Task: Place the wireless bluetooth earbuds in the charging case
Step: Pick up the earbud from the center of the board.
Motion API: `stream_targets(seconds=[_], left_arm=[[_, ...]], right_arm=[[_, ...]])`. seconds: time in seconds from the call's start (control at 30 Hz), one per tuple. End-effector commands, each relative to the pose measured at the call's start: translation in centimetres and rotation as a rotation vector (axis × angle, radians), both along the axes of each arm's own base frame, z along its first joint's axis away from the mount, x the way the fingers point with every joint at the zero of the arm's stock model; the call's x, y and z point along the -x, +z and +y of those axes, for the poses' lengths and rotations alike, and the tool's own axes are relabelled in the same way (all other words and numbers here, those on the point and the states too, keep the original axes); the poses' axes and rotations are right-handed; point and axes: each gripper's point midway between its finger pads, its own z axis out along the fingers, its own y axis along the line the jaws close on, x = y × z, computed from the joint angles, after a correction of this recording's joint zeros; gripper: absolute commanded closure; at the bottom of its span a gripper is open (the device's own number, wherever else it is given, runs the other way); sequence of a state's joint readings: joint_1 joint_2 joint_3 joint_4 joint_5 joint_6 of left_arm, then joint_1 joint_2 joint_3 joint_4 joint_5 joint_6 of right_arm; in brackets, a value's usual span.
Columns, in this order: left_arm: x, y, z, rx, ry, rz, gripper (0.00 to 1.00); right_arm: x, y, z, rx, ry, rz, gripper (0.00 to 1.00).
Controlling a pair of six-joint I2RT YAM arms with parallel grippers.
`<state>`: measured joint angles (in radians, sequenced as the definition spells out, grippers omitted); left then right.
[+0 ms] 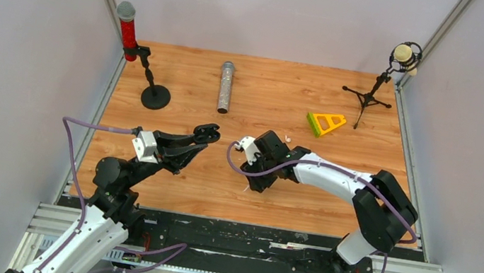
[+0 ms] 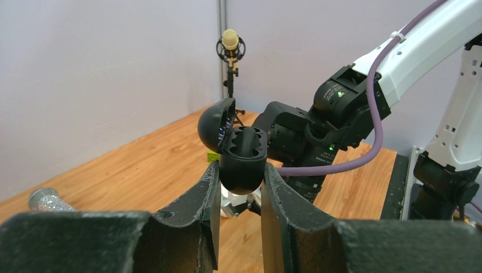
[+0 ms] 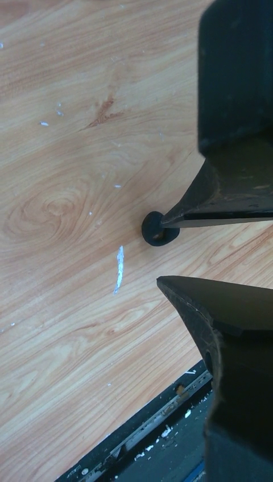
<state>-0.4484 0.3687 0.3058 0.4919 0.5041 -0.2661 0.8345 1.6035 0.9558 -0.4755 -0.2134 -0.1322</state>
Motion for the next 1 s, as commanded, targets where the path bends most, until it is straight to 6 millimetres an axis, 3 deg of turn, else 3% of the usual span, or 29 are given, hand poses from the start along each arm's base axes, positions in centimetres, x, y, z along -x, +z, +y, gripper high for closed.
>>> stream_targets(seconds=[0.0, 0.13, 0.6, 0.97], left_arm=[[0.3, 1.5, 0.2, 0.016, 0.005, -0.062, 1.0], [0.3, 1.4, 0.2, 0.015, 0.005, -0.06, 1.0], [0.1, 1.4, 0.2, 0.015, 0.011, -0.057, 1.0], [0.1, 1.5, 0.3, 0.018, 0.013, -0.058, 1.0]], right_arm=[[0.2, 1.5, 1.7, -0.065, 0.039, 0.004, 0.64], [0.3, 0.5, 1.6, -0.046, 0.048, 0.021, 0.66], [-0.5, -0.4, 1.1, -0.04, 0.011, 0.026, 0.65], [-1.6, -1.3, -0.2, -0.018, -0.047, 0.027, 0.64]])
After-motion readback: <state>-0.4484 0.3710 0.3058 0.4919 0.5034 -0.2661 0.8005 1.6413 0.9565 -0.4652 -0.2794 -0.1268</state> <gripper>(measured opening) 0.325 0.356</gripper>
